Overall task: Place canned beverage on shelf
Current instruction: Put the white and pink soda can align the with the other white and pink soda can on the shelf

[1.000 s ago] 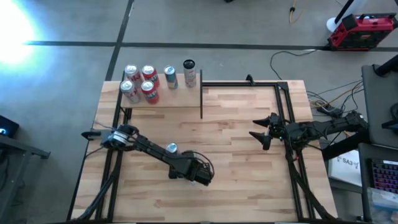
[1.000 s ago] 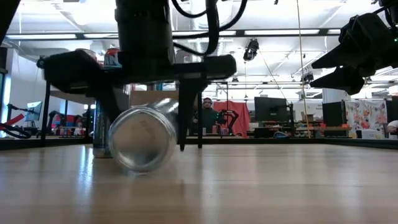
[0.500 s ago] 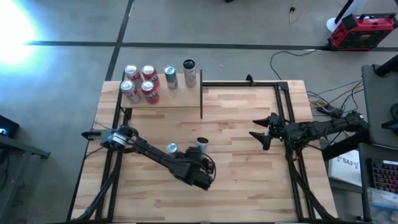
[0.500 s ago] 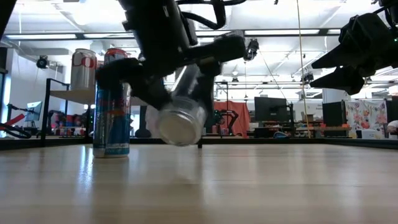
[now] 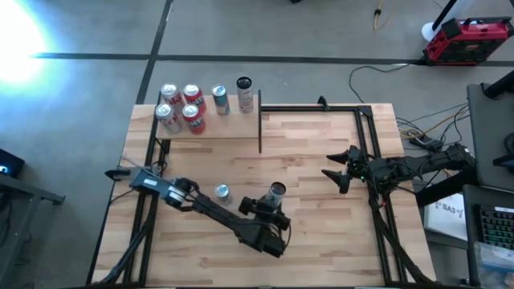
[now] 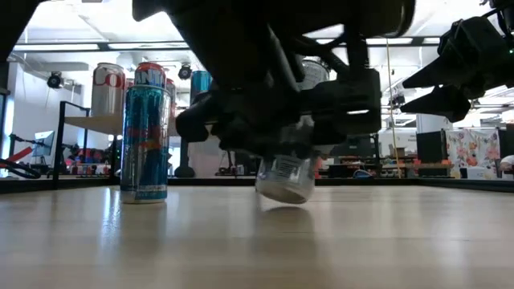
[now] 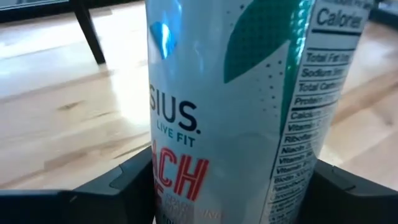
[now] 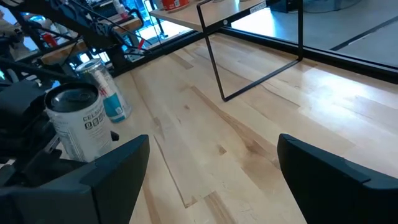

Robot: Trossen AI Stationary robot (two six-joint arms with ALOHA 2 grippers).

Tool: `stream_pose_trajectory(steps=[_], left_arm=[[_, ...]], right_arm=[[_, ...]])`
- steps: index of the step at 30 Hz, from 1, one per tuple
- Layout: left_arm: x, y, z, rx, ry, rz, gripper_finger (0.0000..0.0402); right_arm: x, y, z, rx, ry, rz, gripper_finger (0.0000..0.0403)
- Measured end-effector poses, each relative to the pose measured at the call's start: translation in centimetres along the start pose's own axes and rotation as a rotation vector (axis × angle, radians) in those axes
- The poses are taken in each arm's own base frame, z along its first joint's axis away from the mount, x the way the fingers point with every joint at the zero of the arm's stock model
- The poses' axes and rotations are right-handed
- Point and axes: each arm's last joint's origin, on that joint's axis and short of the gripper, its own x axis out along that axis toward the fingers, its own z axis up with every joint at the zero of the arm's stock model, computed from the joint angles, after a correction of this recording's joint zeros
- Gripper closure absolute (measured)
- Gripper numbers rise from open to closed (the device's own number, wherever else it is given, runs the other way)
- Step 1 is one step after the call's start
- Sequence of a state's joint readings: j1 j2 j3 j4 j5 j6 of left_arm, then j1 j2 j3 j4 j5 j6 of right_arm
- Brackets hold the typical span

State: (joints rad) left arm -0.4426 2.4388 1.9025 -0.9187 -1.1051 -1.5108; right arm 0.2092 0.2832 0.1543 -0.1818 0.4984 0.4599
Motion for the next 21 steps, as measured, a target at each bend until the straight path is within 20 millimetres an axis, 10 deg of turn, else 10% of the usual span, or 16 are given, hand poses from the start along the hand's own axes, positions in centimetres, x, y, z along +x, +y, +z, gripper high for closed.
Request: stream_pose_trajectory(steps=[21], left_arm=[[1.8, -0.5, -2.5, -0.127, -0.257, 0.021, 0.0161]], right_arm=[[0.0, 0.0, 0.0, 0.0, 0.0, 0.0, 0.0067]])
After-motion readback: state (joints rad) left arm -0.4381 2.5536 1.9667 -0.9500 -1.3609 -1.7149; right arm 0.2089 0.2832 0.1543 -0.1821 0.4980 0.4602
